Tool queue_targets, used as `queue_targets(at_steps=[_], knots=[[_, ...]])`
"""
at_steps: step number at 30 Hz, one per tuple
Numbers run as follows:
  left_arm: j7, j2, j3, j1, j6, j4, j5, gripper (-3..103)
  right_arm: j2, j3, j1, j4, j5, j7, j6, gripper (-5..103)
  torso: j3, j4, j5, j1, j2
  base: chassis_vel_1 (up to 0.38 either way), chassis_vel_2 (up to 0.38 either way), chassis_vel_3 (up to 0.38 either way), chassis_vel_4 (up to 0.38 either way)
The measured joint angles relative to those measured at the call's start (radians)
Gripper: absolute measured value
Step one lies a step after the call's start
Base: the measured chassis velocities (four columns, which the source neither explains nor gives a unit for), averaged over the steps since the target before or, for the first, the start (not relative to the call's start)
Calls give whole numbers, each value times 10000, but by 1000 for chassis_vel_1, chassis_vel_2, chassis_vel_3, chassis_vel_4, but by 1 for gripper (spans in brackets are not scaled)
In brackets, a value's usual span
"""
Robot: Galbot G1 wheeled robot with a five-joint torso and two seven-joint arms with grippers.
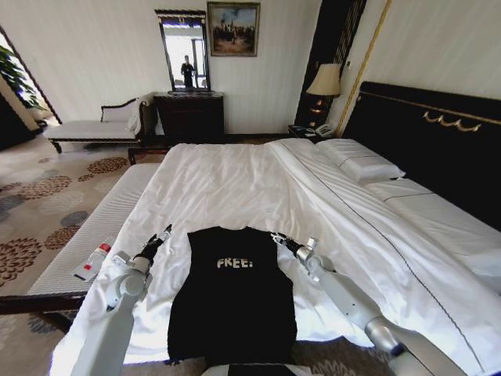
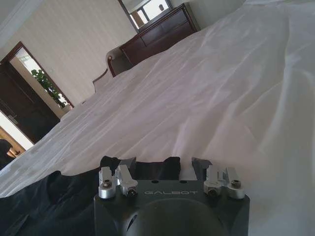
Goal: Fold the clothes on the bed.
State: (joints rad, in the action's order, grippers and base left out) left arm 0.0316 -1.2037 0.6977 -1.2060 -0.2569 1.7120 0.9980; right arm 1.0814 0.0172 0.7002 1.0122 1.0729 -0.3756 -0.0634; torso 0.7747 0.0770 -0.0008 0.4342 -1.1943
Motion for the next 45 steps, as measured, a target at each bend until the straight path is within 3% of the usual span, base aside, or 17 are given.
queue_targets(at_steps=[3,9,10,12,15,18,30,43,45], knots=[[0,19,0,37,-11,-83,23,100,-11,-17,58,17,-4,-76,12,60,0,0,0,0,0,0,0,0,0],[15,20,-151,269,-61,-356,30,100,-42,-59,156,43,-55,-187,75,33,0,1,1,0,-1,0,0,0,0],[15,20,-151,269,-61,-356,30,100,-42,-59,156,43,-55,-187,75,33,0,1,1,0,-1,0,0,0,0],[22,23,-187,330,-78,-434,28,100,-36,-64,156,41,-100,-238,172,21,0,1,0,0,0,0,0,0,0],[25,49,-206,384,-101,-539,41,100,-23,-64,150,18,-166,-293,299,15,0,0,1,0,0,0,0,0,0],[38,111,-265,464,-237,-700,212,100,-17,-62,130,10,-206,-318,429,2,0,0,0,0,0,0,0,0,0],[744,21,-1445,1801,-1522,-2206,320,100,-25,-84,157,148,-311,-218,650,0,0,0,1,0,0,0,0,0,0],[360,-710,-2362,3134,-1253,-4055,76,103,47,-65,203,185,-470,62,1043,0,0,0,2,0,0,0,0,0,0],[261,-884,-2467,3434,-1148,-4511,-40,97,125,-40,187,109,-471,153,1132,0,0,1,3,0,-2,0,0,0,0]])
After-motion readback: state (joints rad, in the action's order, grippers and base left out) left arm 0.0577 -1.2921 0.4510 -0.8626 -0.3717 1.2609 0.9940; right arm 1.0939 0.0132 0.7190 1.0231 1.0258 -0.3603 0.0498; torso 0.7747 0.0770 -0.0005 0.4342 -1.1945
